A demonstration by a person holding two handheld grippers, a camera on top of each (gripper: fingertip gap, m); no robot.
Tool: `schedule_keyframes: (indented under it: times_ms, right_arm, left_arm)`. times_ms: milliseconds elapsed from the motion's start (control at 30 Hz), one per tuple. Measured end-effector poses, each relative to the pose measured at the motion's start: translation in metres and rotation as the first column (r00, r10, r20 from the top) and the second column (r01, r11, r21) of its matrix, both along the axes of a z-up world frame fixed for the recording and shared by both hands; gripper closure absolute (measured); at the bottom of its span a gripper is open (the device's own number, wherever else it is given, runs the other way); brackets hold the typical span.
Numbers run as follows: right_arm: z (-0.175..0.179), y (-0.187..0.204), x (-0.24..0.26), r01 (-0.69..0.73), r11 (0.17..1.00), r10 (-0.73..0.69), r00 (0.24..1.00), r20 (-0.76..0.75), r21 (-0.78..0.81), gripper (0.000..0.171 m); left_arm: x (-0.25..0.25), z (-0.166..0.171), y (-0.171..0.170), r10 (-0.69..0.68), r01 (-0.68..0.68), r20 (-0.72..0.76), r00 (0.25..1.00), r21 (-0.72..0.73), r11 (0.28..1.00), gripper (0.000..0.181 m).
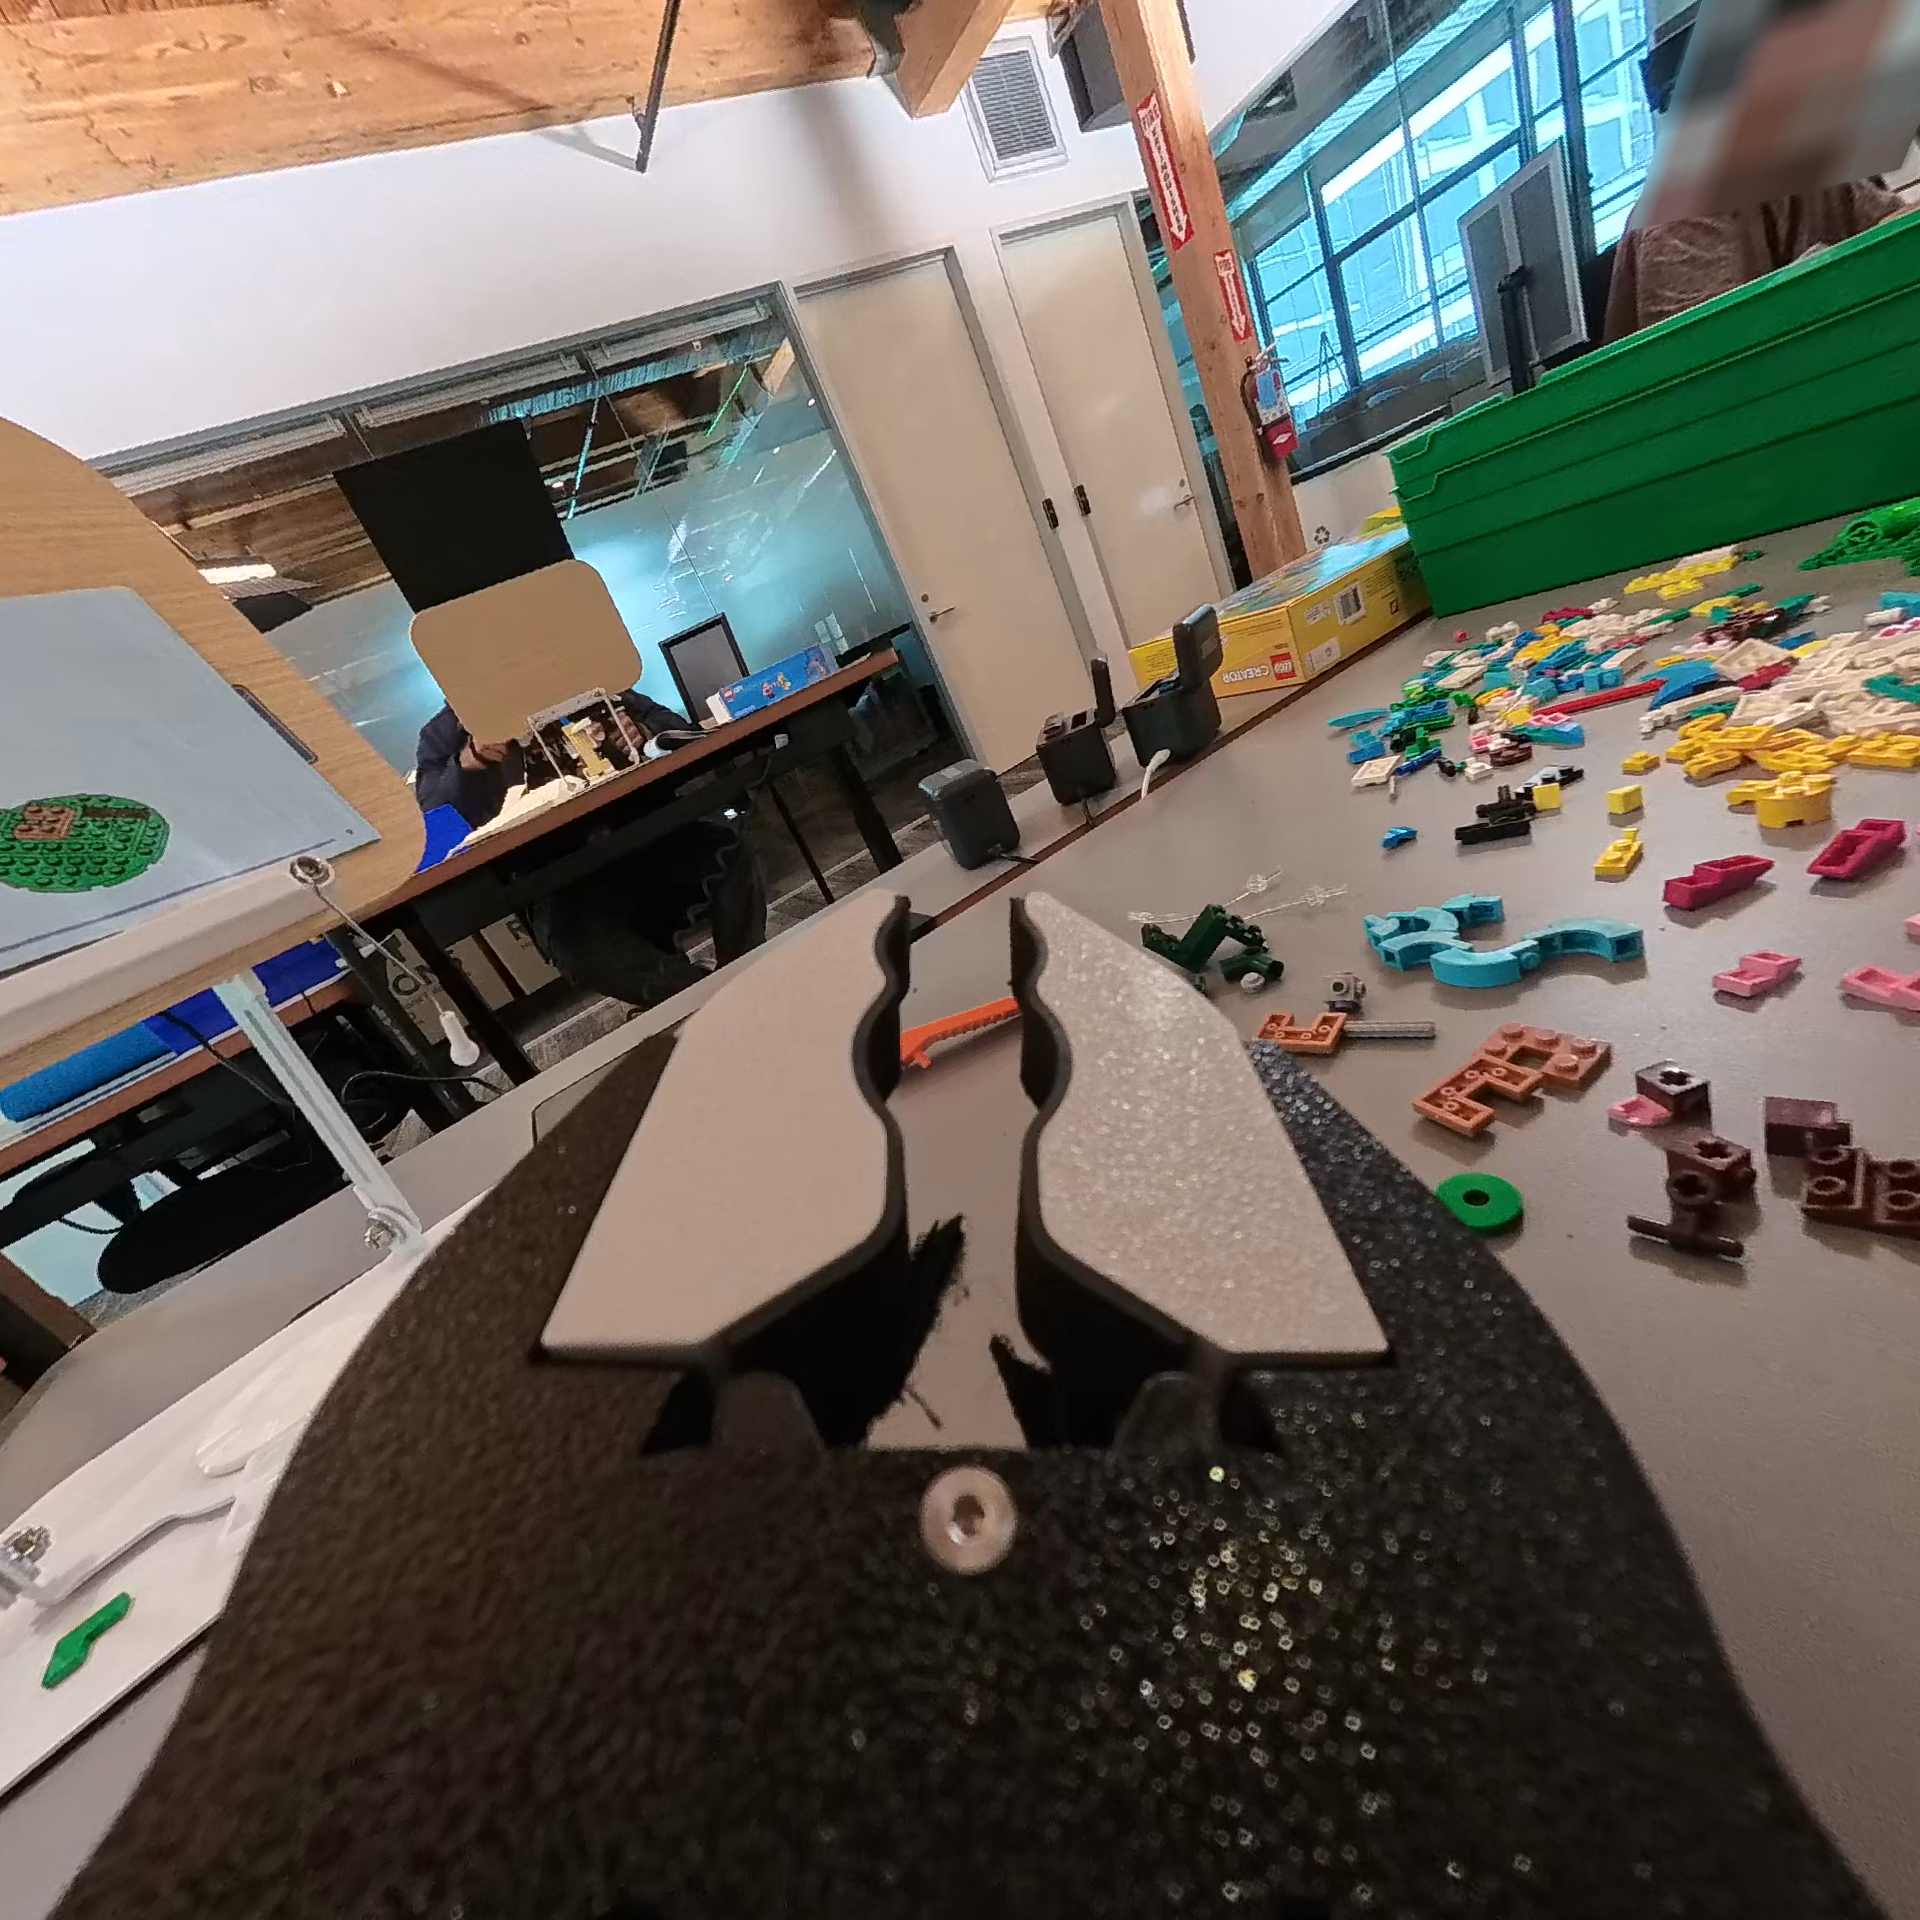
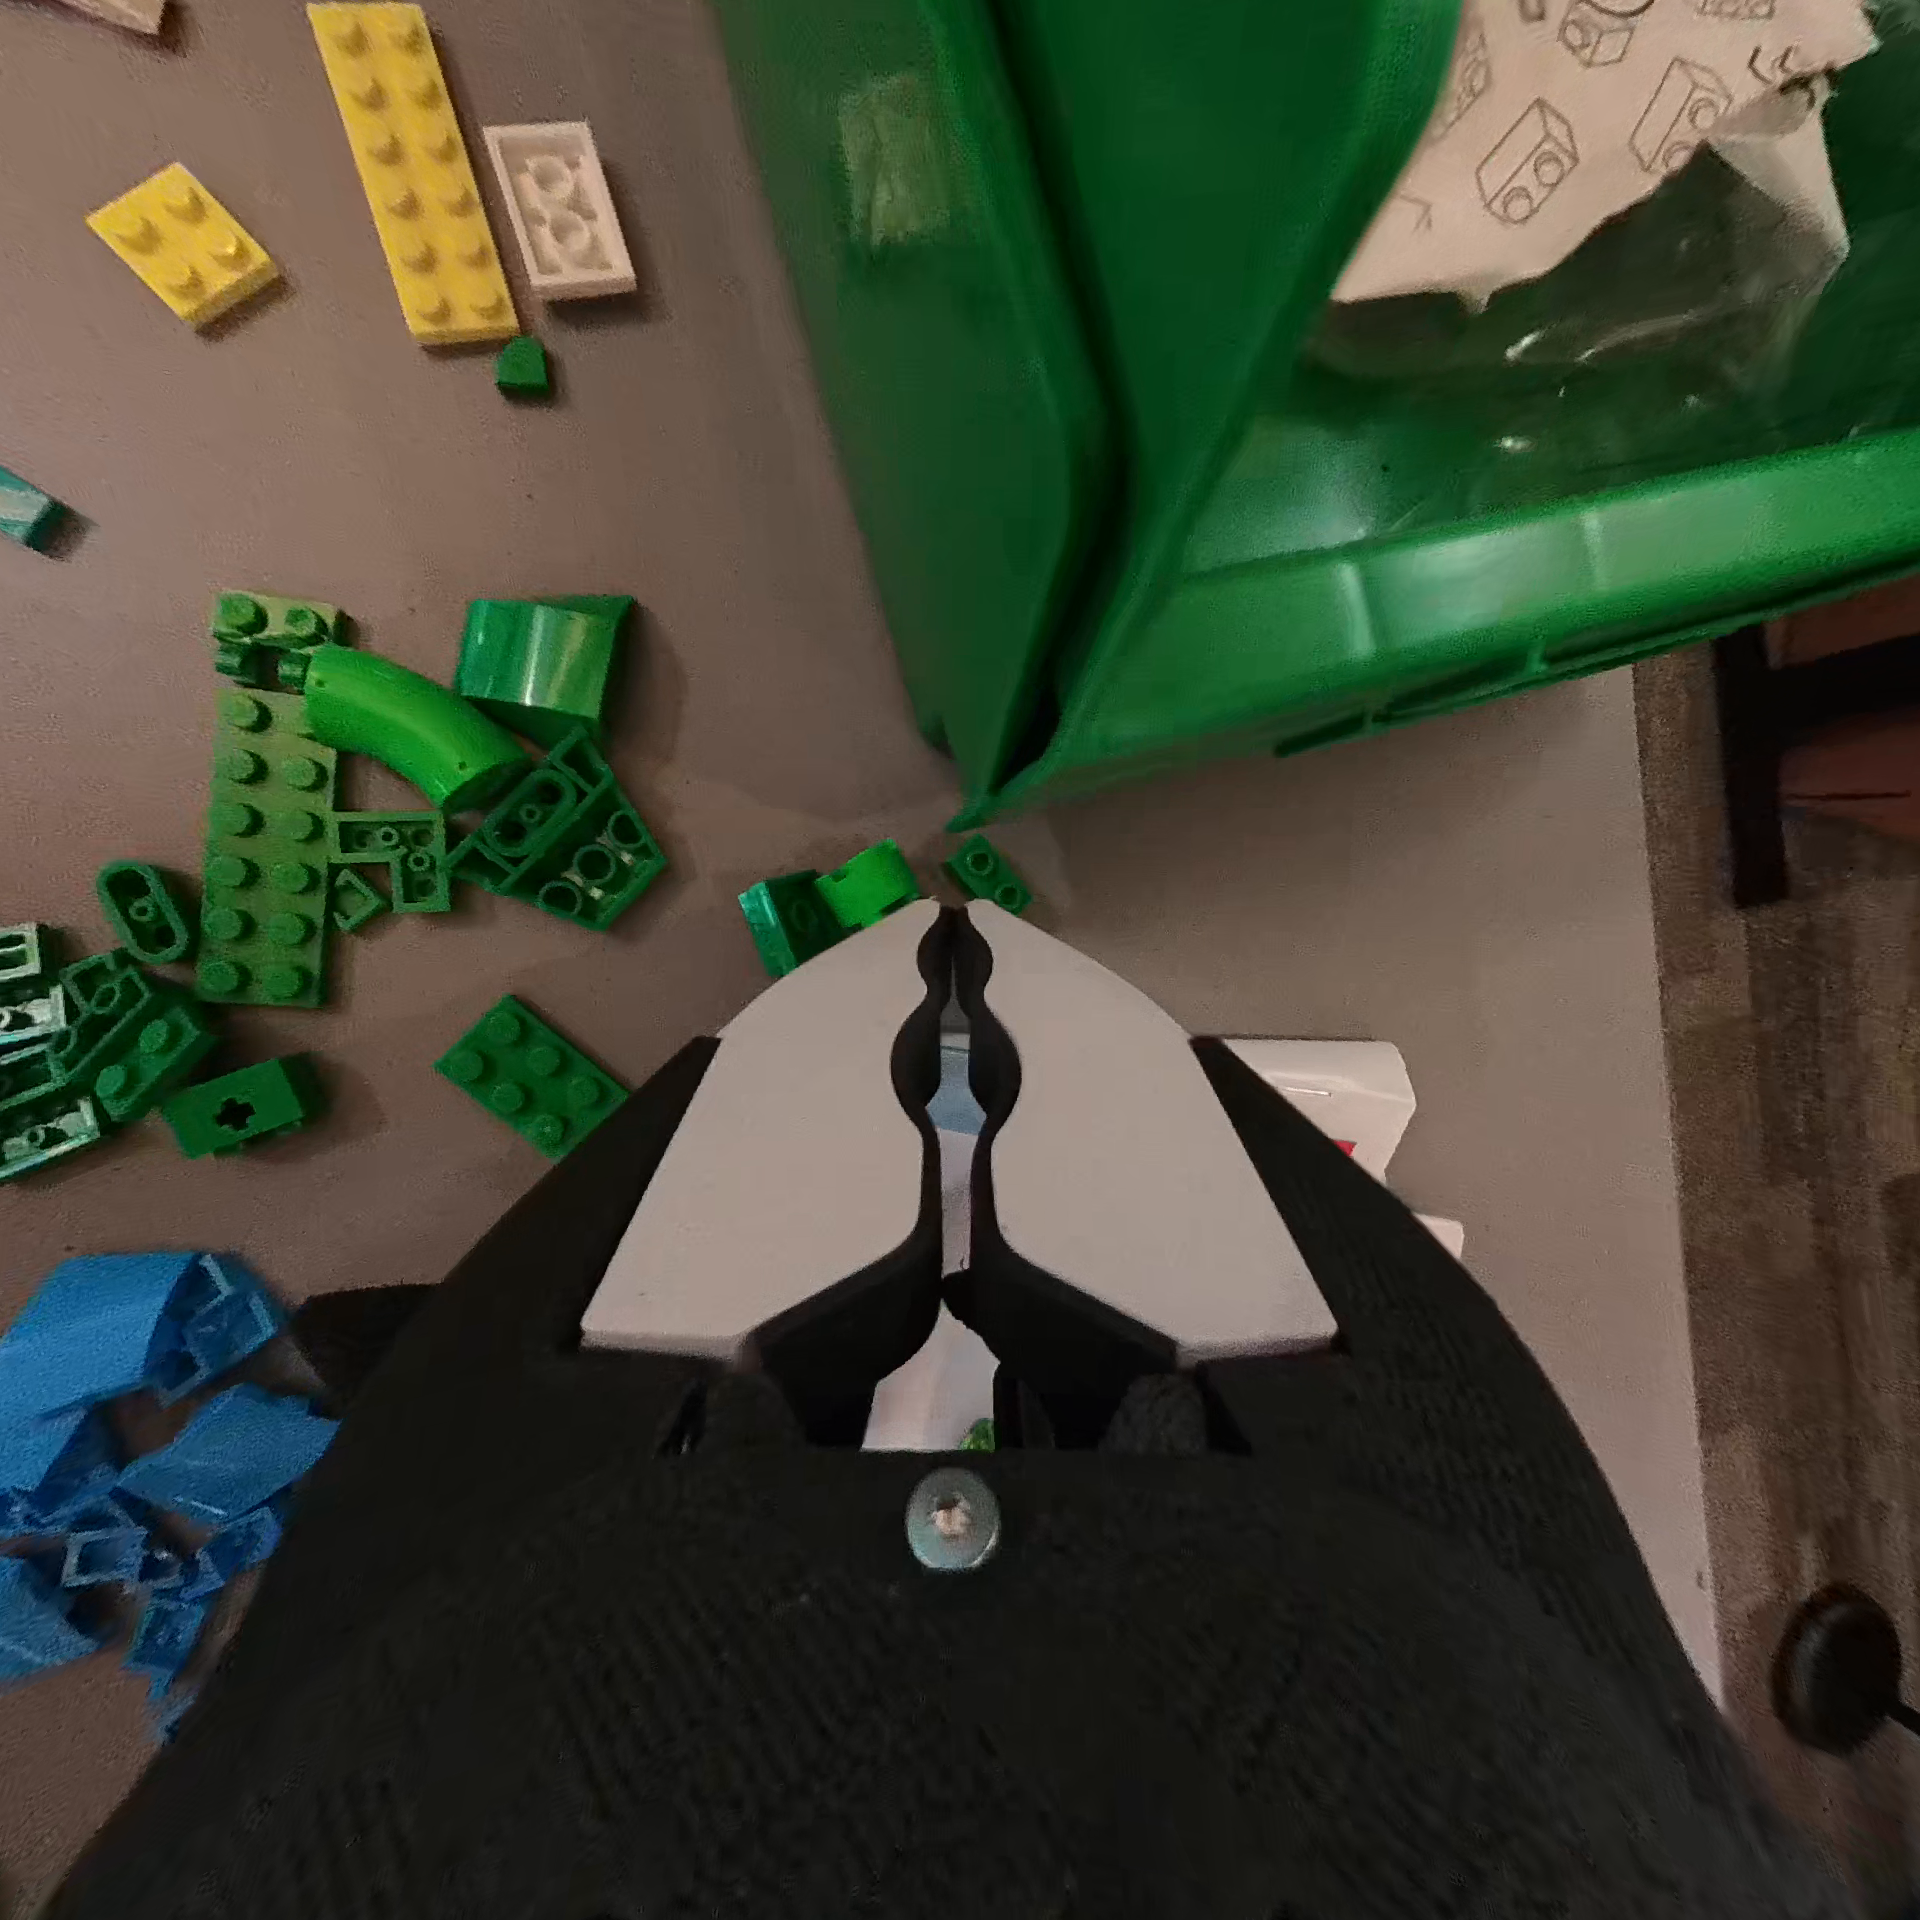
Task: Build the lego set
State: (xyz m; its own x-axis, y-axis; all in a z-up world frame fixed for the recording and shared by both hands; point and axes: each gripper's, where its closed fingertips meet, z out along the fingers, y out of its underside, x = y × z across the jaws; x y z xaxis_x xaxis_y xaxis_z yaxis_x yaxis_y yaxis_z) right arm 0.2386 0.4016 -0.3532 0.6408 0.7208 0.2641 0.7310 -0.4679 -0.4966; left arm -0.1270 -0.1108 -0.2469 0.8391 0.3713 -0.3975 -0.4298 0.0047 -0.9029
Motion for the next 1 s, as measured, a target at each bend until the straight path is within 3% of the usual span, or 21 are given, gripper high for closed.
schedule_keyframes:
  times_ms: [133, 267, 400, 767, 1000]
  right_arm:
    - [-0.002, -0.009, -0.013, -0.059, 0.998, 0.058, 0.997, -0.042, -0.029, 0.171]
    - [0.004, -0.003, -0.013, 0.070, 0.997, -0.075, 0.986, -0.150, -0.035, 0.171]
    - [0.004, -0.005, -0.018, 0.195, 0.961, -0.250, 0.918, -0.309, -0.197, 0.145]
    - [0.003, 0.000, -0.027, 0.223, 0.956, -0.276, 0.907, -0.319, -0.191, 0.142]
    - [0.006, -0.001, -0.026, 0.231, 0.966, -0.256, 0.923, -0.287, -0.119, 0.150]
  left_arm:
    - [0.000, 0.000, 0.000, -0.001, 0.001, -0.001, 1.000, -0.001, 1.000, 0.164]
    - [0.000, 0.000, 0.000, -0.002, 0.002, -0.002, 1.000, -0.003, 1.000, 0.164]
    - [0.001, -0.001, 0.001, -0.003, 0.003, -0.005, 1.000, -0.006, 1.000, 0.164]
    - [0.002, -0.001, 0.001, -0.007, 0.007, -0.012, 1.000, -0.011, 1.000, 0.164]
    - [0.002, -0.002, 0.002, -0.007, 0.006, -0.017, 1.000, -0.014, 1.000, 0.164]
